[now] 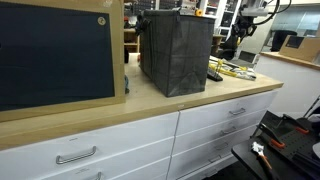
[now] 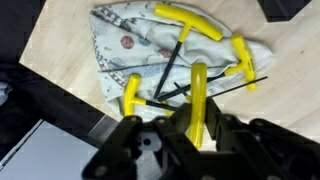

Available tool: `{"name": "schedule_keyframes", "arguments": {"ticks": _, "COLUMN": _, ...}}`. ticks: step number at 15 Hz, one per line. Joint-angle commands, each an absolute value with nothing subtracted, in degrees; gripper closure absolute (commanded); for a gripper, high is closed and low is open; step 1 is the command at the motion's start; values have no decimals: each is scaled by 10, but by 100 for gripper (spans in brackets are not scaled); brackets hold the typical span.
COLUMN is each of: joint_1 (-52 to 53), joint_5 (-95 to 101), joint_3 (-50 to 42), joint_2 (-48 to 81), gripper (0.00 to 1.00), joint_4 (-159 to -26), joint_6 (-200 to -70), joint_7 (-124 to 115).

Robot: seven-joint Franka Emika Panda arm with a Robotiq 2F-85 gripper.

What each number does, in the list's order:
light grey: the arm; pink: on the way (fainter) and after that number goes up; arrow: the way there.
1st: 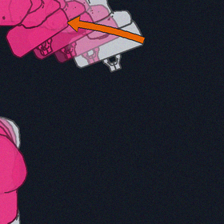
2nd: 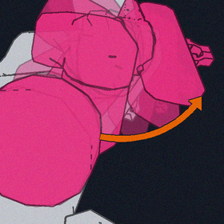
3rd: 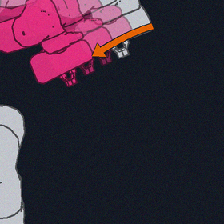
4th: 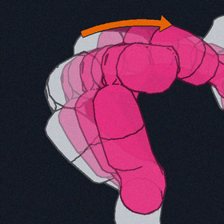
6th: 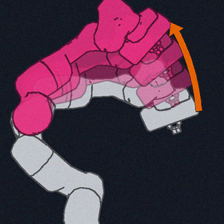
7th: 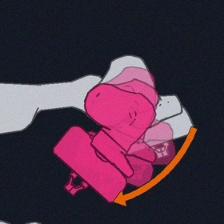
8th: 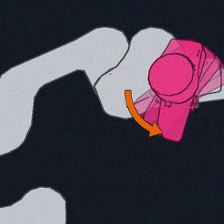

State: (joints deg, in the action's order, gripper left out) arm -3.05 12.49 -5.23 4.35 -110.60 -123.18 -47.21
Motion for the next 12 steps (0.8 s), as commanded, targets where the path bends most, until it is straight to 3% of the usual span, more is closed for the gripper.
{"name": "schedule_keyframes", "arguments": {"ticks": 1, "joint_1": -36, "joint_5": 187, "joint_3": -67, "joint_2": 63, "gripper": 95, "joint_4": -1096, "joint_6": -1227, "joint_7": -496}}
{"name": "schedule_keyframes", "arguments": {"ticks": 12, "joint_1": -1, "joint_5": 409, "joint_3": -73, "joint_2": 91, "gripper": 95, "joint_4": -1154, "joint_6": -1206, "joint_7": -494}}
